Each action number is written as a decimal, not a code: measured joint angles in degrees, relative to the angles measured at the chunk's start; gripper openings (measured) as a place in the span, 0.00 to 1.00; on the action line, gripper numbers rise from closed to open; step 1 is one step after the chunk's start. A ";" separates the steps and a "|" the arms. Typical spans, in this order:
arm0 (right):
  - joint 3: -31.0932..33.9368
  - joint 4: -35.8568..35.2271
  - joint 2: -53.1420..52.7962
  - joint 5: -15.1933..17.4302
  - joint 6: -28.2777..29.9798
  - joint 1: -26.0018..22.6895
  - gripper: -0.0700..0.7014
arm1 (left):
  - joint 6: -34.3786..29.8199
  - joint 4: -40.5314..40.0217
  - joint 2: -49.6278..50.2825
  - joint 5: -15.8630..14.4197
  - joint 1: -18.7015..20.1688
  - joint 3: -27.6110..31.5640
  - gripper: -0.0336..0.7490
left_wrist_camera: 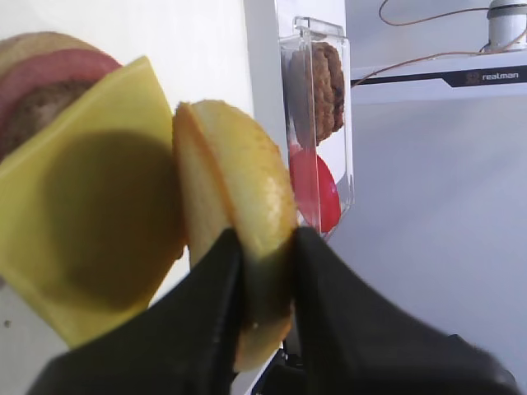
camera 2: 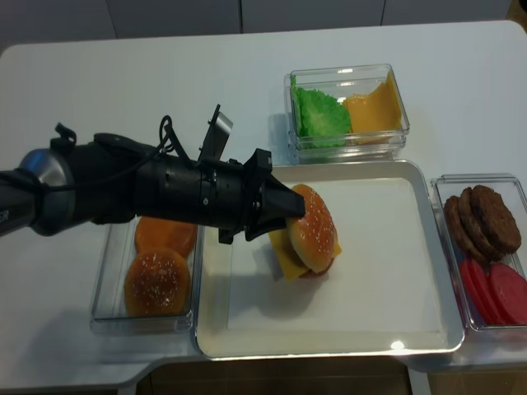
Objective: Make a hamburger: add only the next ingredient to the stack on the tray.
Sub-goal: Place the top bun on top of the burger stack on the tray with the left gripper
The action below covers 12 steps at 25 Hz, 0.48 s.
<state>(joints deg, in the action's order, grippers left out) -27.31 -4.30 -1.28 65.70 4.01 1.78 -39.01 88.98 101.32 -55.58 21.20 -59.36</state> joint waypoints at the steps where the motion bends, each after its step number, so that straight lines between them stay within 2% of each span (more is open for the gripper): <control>1: 0.00 0.00 0.00 0.00 0.00 0.00 0.58 | -0.11 0.11 0.00 0.12 0.00 0.00 0.25; 8: 0.00 0.00 0.00 0.00 -0.10 0.00 0.58 | -0.18 1.42 0.00 0.94 0.00 0.00 0.53; 12: 0.00 0.00 0.00 0.00 -0.10 0.00 0.58 | -0.75 1.45 0.00 2.11 0.00 0.00 0.60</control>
<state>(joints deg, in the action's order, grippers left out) -27.31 -4.30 -1.28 65.70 3.91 1.78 -39.76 90.43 101.32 -53.47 21.20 -59.36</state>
